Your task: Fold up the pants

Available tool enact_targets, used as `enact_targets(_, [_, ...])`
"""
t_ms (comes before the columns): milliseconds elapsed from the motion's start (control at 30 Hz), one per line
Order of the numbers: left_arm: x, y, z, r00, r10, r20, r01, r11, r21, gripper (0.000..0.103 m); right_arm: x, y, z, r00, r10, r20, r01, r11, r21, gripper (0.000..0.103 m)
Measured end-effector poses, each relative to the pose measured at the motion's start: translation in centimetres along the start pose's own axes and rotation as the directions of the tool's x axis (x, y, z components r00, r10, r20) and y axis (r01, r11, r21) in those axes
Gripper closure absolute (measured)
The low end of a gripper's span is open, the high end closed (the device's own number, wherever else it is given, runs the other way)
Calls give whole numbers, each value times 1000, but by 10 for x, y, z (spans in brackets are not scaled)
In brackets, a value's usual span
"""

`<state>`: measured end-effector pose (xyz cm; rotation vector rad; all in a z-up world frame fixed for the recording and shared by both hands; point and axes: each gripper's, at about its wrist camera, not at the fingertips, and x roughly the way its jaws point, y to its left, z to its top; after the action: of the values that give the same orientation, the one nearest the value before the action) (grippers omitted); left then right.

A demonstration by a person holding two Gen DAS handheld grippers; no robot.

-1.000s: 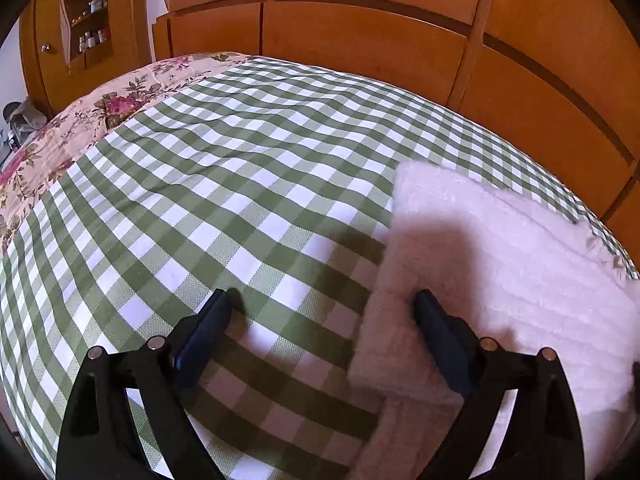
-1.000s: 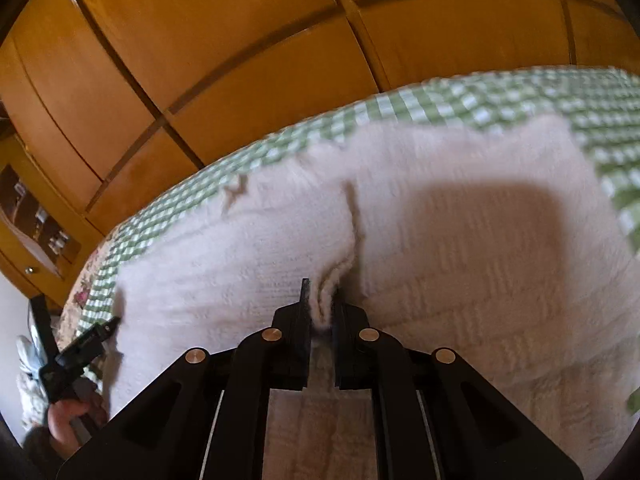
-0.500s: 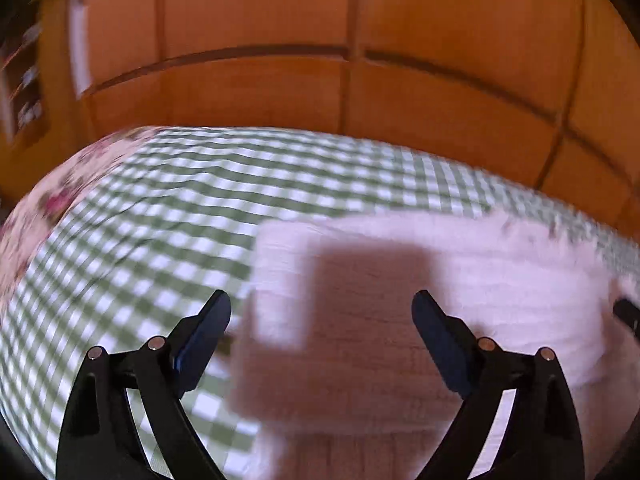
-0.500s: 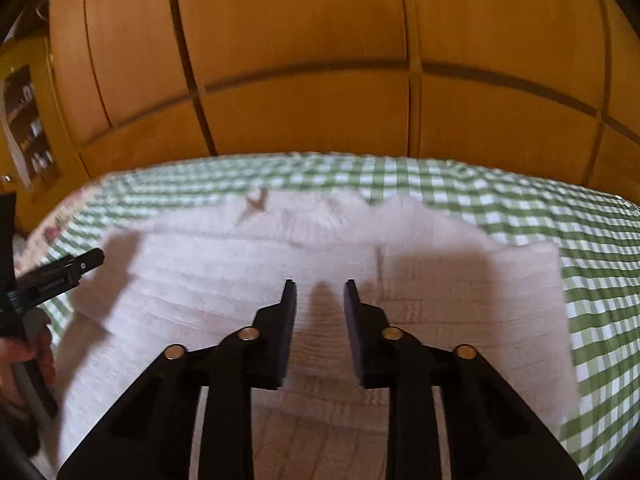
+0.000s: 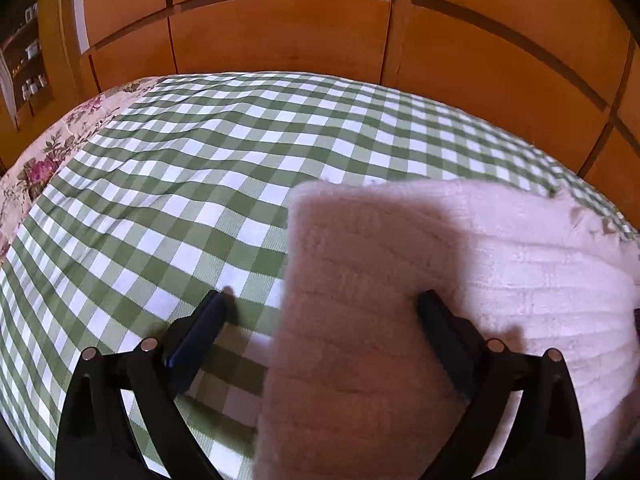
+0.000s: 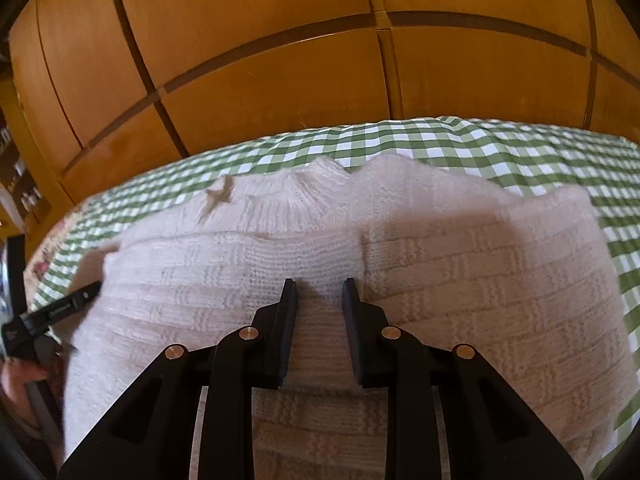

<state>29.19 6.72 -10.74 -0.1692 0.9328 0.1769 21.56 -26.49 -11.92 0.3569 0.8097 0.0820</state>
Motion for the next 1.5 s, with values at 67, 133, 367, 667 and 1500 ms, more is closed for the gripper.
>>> enact_targets(67, [-13, 8, -6, 999, -48, 7, 48, 999, -24, 6, -9, -4, -1, 1000, 26, 2, -26, 999, 22, 80])
enact_targets(133, [-27, 17, -16, 996, -90, 10, 90, 995, -44, 5, -29, -8, -7, 999, 50, 10, -50, 998, 45, 70])
enact_targets(367, [-70, 50, -69, 973, -230, 4, 230, 972, -45, 5, -101, -24, -52, 999, 31, 9, -32, 999, 25, 50])
enact_targets(667, [-115, 63, -127, 937, -349, 3, 348, 935, 70, 3, -163, -74, -110, 1000, 20, -14, -18, 990, 140, 50])
enact_targets(1500, [-161, 95, -212, 707, -696, -124, 698, 715, -29, 46, -223, -132, -221, 917, 395, 48, -383, 843, 378, 50])
